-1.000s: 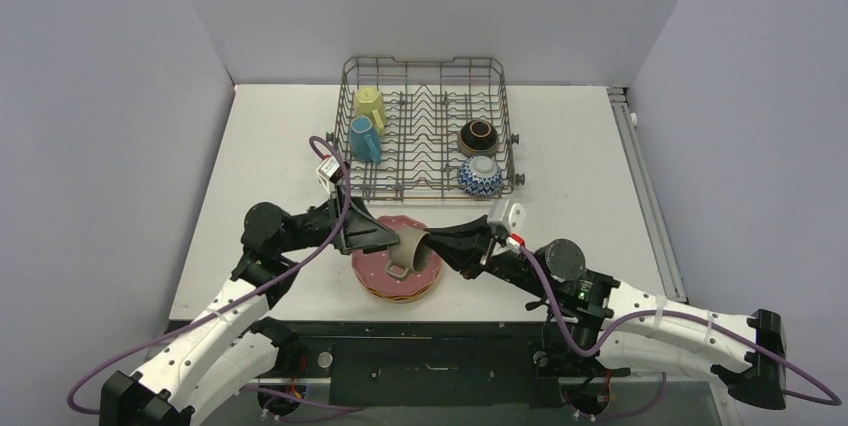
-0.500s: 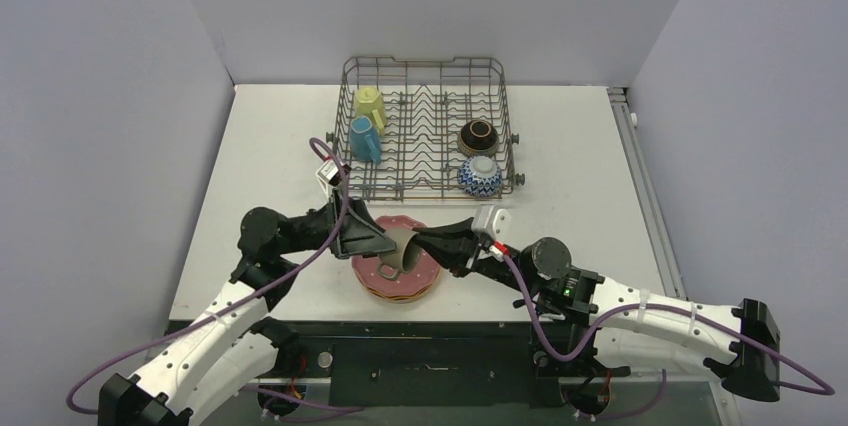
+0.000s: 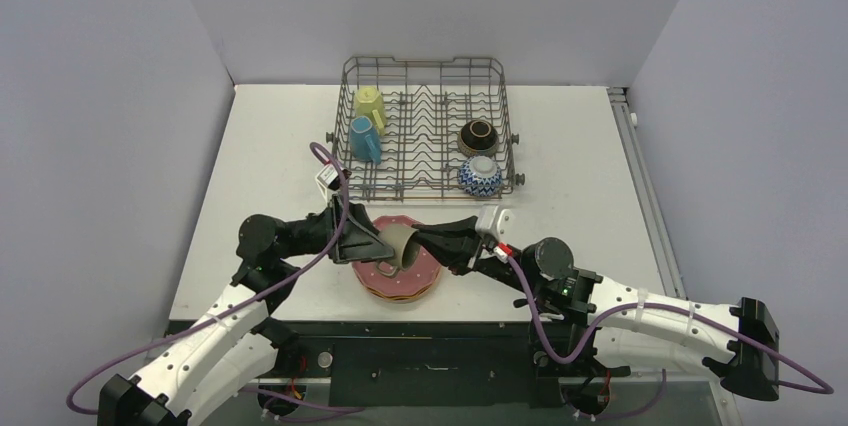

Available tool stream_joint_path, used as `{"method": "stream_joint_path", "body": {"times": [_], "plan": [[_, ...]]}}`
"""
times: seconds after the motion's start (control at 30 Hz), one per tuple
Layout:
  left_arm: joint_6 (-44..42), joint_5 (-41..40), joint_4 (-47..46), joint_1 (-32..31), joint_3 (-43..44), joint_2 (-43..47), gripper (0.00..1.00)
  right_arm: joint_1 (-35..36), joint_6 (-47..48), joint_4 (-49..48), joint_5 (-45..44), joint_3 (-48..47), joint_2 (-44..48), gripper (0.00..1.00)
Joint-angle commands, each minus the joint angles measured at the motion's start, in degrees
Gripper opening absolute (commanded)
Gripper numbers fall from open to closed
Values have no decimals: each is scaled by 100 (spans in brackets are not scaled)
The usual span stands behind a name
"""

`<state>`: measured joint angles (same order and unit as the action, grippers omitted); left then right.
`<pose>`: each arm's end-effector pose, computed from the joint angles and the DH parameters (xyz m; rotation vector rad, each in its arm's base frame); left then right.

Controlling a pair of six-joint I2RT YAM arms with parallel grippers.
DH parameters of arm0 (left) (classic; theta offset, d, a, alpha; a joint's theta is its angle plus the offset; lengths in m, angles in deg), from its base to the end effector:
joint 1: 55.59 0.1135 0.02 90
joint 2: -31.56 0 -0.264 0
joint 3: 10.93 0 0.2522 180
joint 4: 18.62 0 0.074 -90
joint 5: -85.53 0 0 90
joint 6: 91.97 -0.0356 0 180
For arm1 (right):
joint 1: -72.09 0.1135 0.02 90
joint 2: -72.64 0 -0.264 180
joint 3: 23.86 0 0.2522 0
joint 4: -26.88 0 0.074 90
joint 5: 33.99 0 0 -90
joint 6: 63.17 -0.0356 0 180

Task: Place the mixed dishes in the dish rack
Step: Pick up the cup at the center of the board.

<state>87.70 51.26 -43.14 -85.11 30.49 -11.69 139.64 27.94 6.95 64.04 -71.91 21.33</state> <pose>0.1304 -0.1077 0.3226 0.2620 1.7792 -2.2012 0.0761 0.1973 0.3366 -0.8698 1.0470 1.0769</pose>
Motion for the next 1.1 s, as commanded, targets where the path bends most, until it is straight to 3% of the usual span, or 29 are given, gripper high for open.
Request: {"method": "stream_joint_path", "body": {"times": [0.0,0.33,0.53,0.63,0.7,0.73,0.87,1.0,1.07], "plan": [[173,26,-658,-26,-26,8,73,29,40,-660,147,-42,41,0],[394,-48,-1056,-34,-24,-105,54,30,-11,-733,253,141,49,0],[424,-74,-1136,-63,-15,-171,29,30,-29,-610,273,143,49,0],[412,-99,-1143,-63,-22,-191,25,30,-39,-551,301,148,51,0],[397,-128,-1135,-63,-24,-197,31,30,-40,-528,344,149,44,0],[391,-142,-1123,-63,-24,-200,43,30,-40,-508,371,150,43,0],[385,-167,-1127,-63,-5,-227,62,30,-49,-488,396,173,45,0],[361,-188,-1099,-63,40,-239,80,30,-26,-469,421,184,52,0],[359,-193,-1104,-63,50,-279,84,30,-15,-450,434,177,39,0]]}}
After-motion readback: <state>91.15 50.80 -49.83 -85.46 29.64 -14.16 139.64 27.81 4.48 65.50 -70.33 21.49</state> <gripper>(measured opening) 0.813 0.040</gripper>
